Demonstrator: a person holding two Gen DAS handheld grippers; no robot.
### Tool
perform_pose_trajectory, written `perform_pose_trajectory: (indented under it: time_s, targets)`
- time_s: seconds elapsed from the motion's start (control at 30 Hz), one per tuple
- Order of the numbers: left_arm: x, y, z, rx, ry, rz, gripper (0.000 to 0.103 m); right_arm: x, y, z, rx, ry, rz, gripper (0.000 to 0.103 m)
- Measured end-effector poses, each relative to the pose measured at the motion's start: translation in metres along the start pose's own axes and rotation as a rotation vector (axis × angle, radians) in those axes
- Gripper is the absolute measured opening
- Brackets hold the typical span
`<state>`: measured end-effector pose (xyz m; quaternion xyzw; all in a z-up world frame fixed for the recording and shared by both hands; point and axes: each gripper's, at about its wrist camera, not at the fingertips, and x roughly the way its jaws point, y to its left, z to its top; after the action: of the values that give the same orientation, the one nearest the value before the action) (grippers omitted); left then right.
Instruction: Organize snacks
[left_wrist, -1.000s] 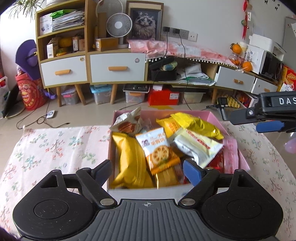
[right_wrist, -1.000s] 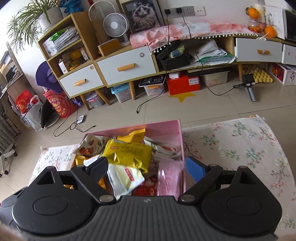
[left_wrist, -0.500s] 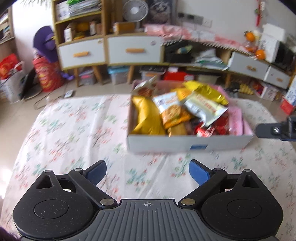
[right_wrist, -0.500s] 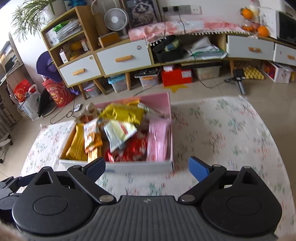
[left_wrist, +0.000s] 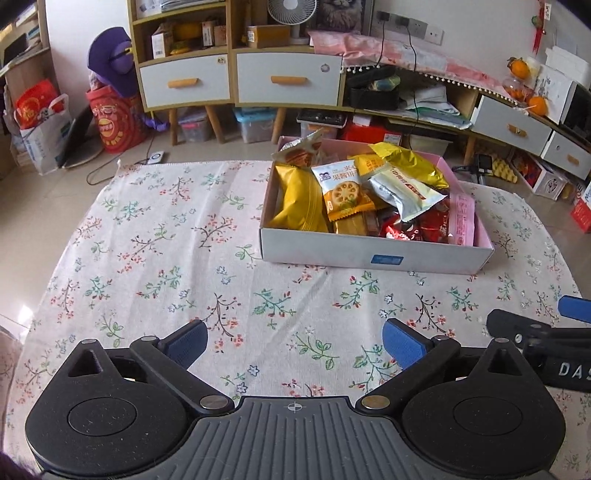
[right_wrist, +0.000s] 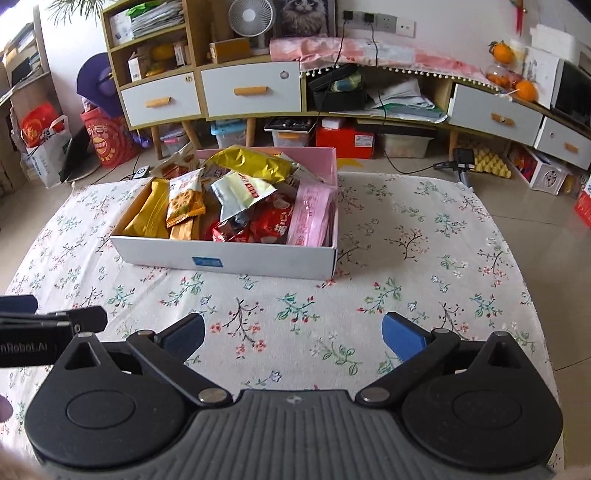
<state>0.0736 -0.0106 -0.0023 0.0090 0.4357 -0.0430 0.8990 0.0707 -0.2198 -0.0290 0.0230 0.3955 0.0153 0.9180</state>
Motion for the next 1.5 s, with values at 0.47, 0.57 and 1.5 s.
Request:
perform_pose_trajectory:
  time_s: [0.47,0.57,1.5]
  targets:
    - [0.002,-0.011,-0.007,0.036,0.027,0.010,0.102,0.003,-0.002,-0.007,0.004,0.001,-0.046,0.103]
    - [0.003,-0.012,-0.008,0.037,0.033,0.010,0.102,0.002,-0.002,-0.008,-0.002,0.000,-0.049,0.103]
    - [0.006,-0.016,-0.012,0.056,0.056,0.006,0.102,0.003,-0.002,-0.007,-0.016,0.000,-0.060,0.103]
